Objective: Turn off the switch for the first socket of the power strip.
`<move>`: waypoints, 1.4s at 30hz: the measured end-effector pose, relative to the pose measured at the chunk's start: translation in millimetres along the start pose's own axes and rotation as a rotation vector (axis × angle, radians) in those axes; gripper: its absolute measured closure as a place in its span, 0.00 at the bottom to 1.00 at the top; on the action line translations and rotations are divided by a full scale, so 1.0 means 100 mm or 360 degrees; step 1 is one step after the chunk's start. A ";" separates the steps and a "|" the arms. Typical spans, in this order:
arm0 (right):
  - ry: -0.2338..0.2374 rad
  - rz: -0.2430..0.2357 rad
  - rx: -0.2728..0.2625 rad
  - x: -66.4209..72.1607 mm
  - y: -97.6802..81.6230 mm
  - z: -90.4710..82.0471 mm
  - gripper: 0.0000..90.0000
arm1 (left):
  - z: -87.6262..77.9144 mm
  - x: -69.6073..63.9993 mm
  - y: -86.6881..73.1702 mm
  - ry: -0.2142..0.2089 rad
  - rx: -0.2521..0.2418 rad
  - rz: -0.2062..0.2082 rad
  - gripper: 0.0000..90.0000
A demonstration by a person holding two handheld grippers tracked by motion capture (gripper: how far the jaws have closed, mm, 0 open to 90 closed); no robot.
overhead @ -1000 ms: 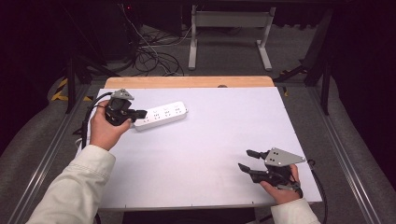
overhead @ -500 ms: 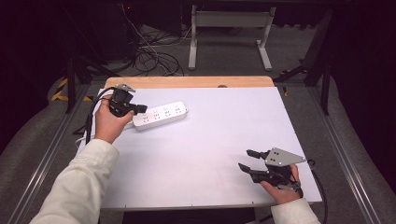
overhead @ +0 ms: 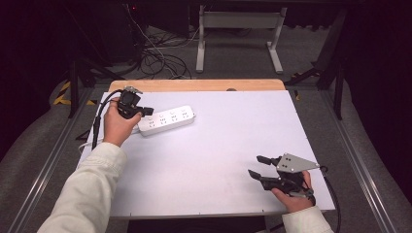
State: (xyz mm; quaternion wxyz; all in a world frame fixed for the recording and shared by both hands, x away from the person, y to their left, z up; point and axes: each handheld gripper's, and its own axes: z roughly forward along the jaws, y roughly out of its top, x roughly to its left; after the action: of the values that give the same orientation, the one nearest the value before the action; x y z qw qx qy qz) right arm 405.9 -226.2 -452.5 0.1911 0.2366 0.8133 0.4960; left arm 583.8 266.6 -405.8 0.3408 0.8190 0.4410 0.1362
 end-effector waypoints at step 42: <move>0.0021 0.0032 0.0001 -0.03 -0.02 0.00 0.47 | 0.38 0.12 -0.08 0.0176 0.0147 -0.0165 1.00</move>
State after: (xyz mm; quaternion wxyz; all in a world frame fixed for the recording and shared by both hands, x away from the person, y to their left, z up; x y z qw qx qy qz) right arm 408.4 -228.7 -453.8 0.1809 0.2415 0.8123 0.4991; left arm 605.3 262.6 -440.1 0.2845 0.8010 0.5069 0.1429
